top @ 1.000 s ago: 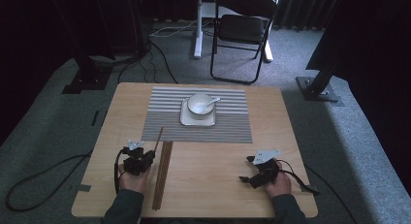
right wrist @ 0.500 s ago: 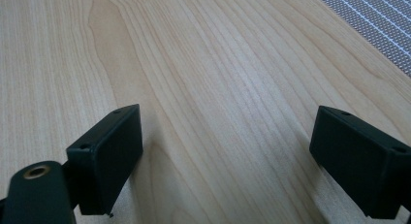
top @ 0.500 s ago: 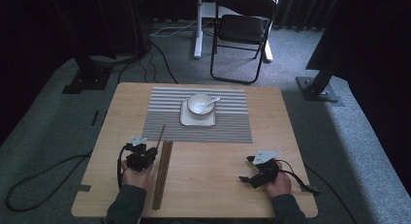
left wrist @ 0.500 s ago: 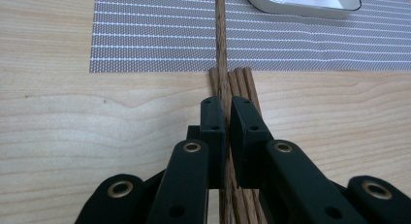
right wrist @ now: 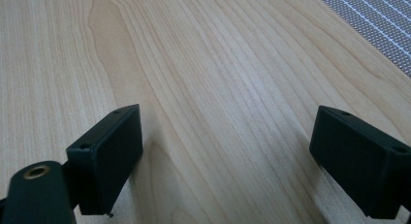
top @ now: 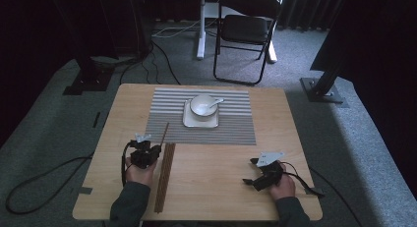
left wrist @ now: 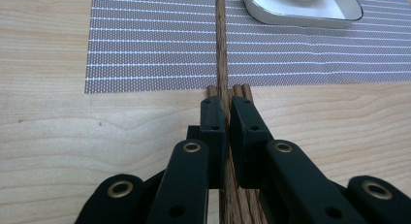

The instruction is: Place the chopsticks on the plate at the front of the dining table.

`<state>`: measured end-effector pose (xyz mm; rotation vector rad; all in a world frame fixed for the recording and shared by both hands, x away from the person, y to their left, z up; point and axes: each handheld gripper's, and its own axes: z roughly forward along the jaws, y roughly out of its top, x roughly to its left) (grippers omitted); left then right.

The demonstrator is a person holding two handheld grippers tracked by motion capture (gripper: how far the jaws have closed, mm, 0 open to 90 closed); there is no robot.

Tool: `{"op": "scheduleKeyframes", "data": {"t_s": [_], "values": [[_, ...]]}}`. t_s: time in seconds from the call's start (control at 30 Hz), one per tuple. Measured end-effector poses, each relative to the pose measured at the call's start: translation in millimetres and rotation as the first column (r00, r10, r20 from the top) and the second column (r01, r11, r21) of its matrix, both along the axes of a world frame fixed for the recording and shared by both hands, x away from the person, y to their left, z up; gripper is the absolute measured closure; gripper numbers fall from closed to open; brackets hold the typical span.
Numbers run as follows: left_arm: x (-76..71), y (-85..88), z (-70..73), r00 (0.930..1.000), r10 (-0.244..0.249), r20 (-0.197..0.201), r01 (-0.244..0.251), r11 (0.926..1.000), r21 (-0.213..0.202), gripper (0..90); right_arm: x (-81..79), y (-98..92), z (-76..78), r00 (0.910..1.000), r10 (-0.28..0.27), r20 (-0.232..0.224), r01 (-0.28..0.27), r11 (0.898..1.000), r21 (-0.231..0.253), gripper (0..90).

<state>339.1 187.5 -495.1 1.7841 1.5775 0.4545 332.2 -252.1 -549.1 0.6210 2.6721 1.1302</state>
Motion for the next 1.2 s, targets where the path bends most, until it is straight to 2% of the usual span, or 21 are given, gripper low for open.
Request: {"op": "scheduleKeyframes", "data": {"t_s": [0.7, 1.2], "values": [[12.6, -3.9, 2.5, 0.9999, 0.016, -0.005, -0.016, 0.9997, -0.016, 84.6, 0.1, 0.0, -0.1, 1.0, 0.001, 0.002, -0.001, 1.0, 0.0, 11.1], [24.3, -8.7, 9.0, 0.9999, 0.017, 0.001, -0.017, 0.9999, 0.001, 84.6, 0.1, -0.1, 0.0, 1.0, 0.001, 0.002, -0.001, 1.0, 0.0, 11.1]]}}
